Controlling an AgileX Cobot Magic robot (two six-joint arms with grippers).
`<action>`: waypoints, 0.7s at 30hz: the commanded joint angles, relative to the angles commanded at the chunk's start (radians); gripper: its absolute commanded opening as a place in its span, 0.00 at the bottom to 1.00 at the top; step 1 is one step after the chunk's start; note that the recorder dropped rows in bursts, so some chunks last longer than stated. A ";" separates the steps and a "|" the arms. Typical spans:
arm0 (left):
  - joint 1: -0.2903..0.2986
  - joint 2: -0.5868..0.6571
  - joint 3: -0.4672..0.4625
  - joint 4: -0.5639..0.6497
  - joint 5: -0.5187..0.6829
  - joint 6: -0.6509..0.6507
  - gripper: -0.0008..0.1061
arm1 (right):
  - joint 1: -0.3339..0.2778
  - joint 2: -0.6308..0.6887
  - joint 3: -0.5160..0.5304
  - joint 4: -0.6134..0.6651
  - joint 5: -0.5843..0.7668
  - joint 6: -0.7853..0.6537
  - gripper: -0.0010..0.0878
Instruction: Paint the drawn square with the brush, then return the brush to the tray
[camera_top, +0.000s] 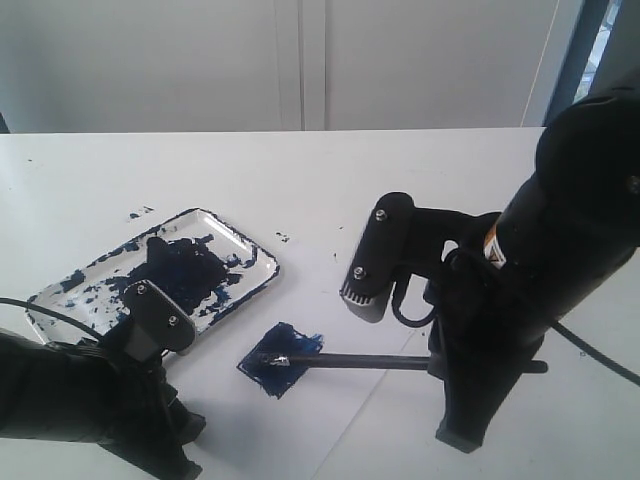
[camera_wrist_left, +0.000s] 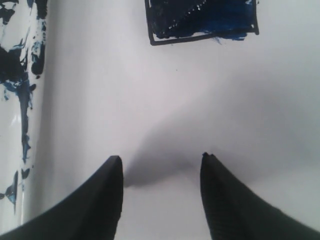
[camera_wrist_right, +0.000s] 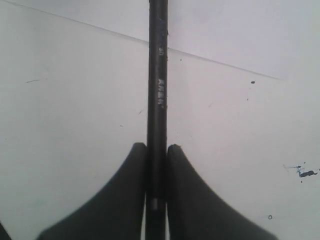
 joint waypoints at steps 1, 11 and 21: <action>0.000 0.000 0.000 0.000 0.000 0.000 0.51 | 0.000 0.000 0.000 0.000 0.000 0.000 0.01; 0.000 0.000 0.000 0.000 0.000 0.000 0.51 | 0.000 0.017 0.000 0.000 0.028 0.000 0.01; 0.000 0.000 0.000 0.000 0.000 0.000 0.51 | 0.000 0.021 0.000 -0.061 0.023 0.051 0.01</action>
